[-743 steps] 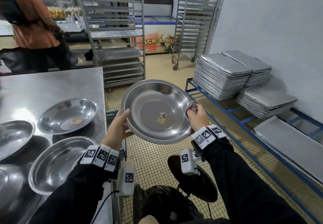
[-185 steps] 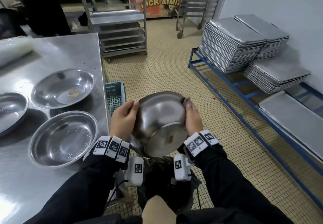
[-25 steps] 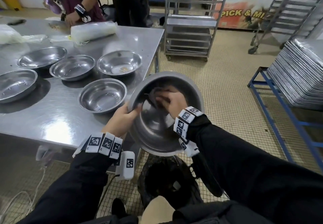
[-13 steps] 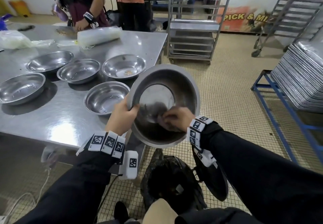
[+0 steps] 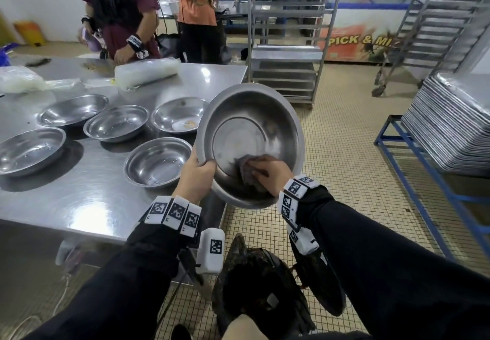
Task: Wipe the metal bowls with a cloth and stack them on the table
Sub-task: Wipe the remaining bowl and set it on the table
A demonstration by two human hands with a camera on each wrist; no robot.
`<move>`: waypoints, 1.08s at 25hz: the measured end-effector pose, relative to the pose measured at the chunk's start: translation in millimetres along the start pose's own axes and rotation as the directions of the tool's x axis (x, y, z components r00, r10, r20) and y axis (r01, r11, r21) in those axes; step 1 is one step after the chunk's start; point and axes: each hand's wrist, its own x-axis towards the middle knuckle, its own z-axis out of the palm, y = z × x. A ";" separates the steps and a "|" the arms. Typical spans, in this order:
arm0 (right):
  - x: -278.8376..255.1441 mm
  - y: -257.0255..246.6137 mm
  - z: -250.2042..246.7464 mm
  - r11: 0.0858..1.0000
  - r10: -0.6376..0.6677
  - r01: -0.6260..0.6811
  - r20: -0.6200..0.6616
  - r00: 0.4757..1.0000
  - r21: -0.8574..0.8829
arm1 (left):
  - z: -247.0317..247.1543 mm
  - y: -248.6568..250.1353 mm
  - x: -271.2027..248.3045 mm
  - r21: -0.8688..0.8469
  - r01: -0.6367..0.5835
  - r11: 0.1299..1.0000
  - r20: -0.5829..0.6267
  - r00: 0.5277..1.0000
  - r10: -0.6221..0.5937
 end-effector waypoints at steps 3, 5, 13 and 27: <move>-10.3 -13.9 8.2 0.998 -0.058 0.062 0.118 0.991 -0.033 | 0.2 -5.7 -3.3 0.017 -0.062 0.998 -0.012 0.998 0.062; -16.8 -21.2 5.1 1.000 -0.027 0.026 0.183 0.983 0.009 | -1.6 -12.0 -5.6 0.020 -0.095 0.995 -0.026 0.995 0.095; -46.5 -45.6 1.4 0.849 0.338 -0.238 -0.137 0.931 0.472 | -11.1 -29.5 -6.3 -0.059 -0.083 0.995 -0.098 0.992 0.077; -34.9 -27.3 45.5 0.955 -0.044 0.069 0.093 0.995 -0.288 | -18.5 -13.1 -14.2 -0.202 -0.131 0.970 -0.064 0.991 0.121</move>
